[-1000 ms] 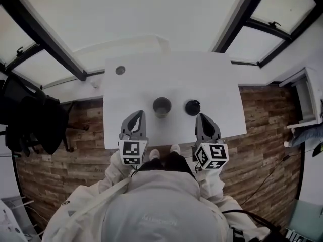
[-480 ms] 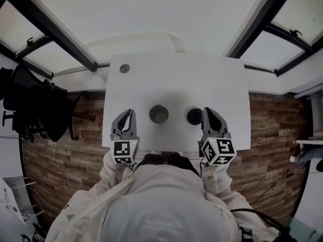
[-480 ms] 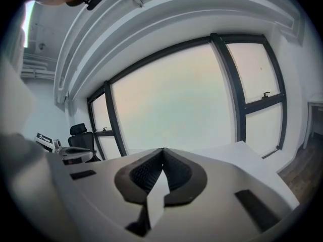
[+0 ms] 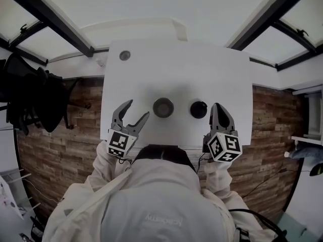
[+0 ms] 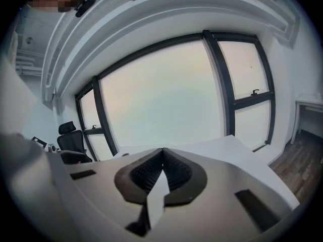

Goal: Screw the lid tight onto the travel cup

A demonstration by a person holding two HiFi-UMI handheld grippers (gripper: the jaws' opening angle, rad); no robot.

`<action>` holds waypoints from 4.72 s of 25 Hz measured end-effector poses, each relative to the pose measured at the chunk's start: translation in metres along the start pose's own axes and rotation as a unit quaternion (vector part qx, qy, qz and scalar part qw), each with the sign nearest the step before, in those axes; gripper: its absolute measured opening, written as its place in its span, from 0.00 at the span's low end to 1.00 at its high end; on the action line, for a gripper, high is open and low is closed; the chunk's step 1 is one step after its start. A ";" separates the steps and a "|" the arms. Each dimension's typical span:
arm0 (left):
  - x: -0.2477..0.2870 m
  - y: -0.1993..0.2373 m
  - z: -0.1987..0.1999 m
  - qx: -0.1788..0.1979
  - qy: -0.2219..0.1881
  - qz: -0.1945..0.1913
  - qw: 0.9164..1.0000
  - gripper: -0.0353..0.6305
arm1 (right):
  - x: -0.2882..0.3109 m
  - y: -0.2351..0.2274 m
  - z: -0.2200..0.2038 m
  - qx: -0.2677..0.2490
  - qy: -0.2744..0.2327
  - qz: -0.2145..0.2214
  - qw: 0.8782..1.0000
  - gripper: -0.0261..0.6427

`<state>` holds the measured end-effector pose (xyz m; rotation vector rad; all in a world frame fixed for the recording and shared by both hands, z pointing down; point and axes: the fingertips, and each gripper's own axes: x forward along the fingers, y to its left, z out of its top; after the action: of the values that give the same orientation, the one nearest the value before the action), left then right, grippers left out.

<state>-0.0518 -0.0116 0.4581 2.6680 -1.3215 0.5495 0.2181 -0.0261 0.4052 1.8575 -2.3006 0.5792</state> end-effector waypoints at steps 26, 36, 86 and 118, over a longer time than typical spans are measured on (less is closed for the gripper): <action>0.086 -0.083 -0.051 0.000 -0.049 -0.190 0.980 0.79 | 0.004 -0.003 -0.088 -0.033 0.123 -0.079 0.989 0.07; 0.086 -0.086 -0.052 0.004 -0.060 -0.169 0.984 0.66 | 0.041 -0.030 -0.161 -0.147 0.339 0.012 0.929 0.33; 0.088 -0.080 -0.058 0.034 -0.034 -0.166 0.985 0.66 | 0.068 -0.018 -0.204 -0.218 0.490 0.098 0.839 0.61; 0.086 -0.081 -0.057 0.038 -0.040 -0.166 0.985 0.65 | 0.055 0.207 -0.093 -0.472 0.466 0.329 0.672 0.61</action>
<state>0.0444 -0.0114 0.5474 2.9120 -0.8556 0.4627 -0.0066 -0.0073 0.4649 0.0991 -1.7785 0.1770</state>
